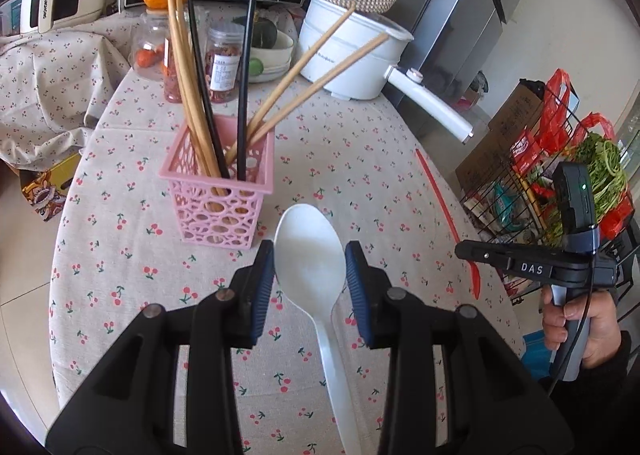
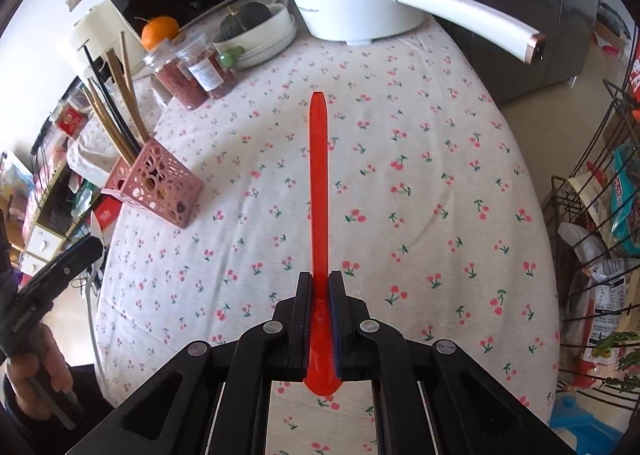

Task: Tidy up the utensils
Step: 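Carry both spoons above the pink basket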

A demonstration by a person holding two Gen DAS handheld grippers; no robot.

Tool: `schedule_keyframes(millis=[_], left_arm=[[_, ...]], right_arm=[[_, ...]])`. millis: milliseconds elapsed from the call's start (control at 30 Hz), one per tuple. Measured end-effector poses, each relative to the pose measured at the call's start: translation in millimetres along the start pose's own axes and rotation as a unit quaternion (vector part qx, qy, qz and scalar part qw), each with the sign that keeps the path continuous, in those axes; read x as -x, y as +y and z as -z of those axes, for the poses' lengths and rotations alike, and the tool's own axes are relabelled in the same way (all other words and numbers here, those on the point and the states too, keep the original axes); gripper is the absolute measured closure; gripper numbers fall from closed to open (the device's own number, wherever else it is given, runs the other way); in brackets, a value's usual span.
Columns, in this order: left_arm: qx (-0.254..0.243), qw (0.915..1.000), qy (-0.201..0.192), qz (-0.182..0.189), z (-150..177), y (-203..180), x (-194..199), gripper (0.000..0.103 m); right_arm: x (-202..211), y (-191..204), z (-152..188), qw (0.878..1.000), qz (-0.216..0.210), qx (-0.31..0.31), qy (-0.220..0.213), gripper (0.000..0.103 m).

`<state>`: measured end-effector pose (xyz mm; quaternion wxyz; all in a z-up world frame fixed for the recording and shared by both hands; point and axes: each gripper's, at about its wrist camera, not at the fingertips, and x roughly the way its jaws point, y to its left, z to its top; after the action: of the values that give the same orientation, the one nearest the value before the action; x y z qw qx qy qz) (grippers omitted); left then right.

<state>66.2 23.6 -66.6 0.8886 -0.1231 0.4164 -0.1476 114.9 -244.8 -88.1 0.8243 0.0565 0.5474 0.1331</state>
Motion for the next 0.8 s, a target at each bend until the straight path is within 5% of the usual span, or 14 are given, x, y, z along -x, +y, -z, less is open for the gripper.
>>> schedule_keyframes(millis=[200,433,633,800], left_arm=[[-0.020,0.9904,-0.137,-0.011,-29.0,0.6,49.5,0.065],[-0.034,0.9543,-0.291,-0.060,-59.4,12.4,56.5,0.065],[-0.022,0.9296,-0.345,-0.127,-68.6,26.7,25.5,0.065],[-0.022,0.9197,-0.365,-0.143,-70.1,26.4,8.5,0.065]], right_arm=[[13.3,18.3,-5.6,0.999,-0.004,0.003,-0.047,0.095],[32.2,31.0,-14.4,0.992,-0.021,-0.006,-0.124,0.095],[33.3,41.1,-22.4,0.988,-0.032,-0.001,-0.154,0.095],[33.8,48.1,-27.9,0.983,-0.030,0.005,-0.182,0.095]])
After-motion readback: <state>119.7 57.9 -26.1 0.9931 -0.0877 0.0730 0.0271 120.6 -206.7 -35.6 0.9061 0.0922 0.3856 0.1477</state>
